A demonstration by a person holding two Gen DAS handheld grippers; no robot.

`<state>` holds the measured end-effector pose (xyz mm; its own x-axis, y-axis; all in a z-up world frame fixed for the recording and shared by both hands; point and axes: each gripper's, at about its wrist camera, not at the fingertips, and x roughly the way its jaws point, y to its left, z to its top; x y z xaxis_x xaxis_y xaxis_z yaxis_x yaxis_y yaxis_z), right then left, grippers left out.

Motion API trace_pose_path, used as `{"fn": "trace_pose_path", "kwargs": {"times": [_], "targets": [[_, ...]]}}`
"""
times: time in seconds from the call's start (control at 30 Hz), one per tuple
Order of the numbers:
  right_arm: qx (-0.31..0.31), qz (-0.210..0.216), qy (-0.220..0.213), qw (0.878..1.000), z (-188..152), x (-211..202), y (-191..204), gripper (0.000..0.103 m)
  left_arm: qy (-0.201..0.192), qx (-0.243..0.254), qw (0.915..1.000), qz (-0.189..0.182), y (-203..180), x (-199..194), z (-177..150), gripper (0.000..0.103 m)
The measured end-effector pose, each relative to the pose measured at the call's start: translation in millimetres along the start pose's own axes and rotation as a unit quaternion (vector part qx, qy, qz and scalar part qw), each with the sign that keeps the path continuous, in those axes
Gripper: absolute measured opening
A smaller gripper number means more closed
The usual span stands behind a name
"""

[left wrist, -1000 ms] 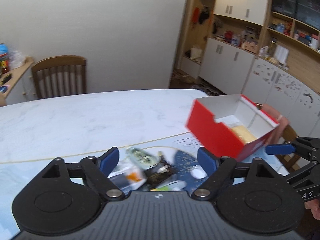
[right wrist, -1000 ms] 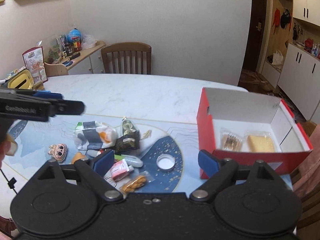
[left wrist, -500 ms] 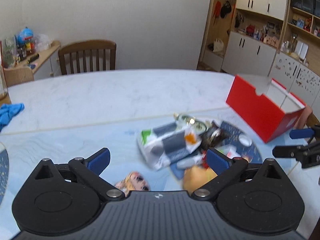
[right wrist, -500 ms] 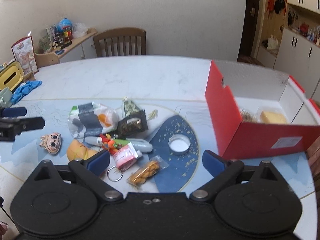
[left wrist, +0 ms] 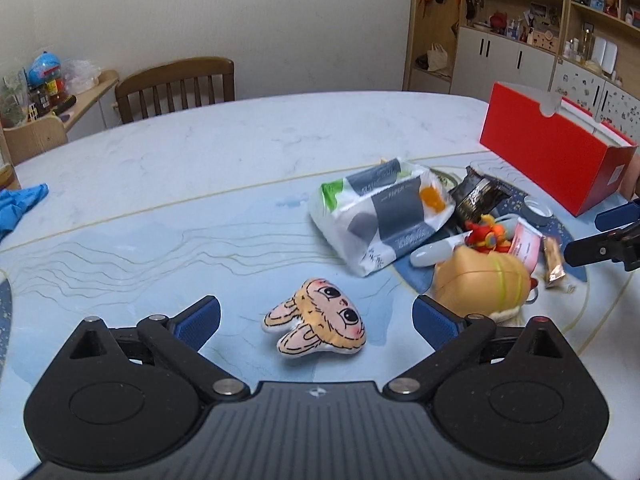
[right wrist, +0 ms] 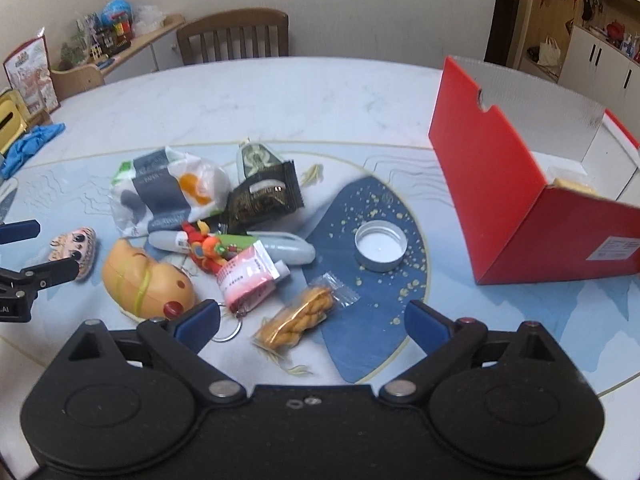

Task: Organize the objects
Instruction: 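Move both tools back over the remaining items on the table, then grasp the plush doll keychain with left tool while right tool grasps the twisted pastry bag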

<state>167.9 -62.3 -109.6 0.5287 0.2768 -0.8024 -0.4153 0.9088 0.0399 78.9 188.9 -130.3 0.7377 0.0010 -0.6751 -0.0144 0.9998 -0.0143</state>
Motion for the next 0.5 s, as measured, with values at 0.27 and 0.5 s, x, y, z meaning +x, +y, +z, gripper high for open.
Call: {"fn": "trace_pose_path", "kwargs": {"times": [0.27, 0.5], "targets": [[0.005, -0.012, 0.026, 1.0, 0.4, 21.4, 3.4, 0.095, 0.016, -0.001, 0.9999, 0.005, 1.6, 17.5, -2.8, 0.103], [0.007, -0.017, 0.038, 0.999, 0.1, 30.2, 3.9, 0.088, 0.021, -0.027, 0.9994, 0.006, 8.6, 26.1, -4.2, 0.103]]}}
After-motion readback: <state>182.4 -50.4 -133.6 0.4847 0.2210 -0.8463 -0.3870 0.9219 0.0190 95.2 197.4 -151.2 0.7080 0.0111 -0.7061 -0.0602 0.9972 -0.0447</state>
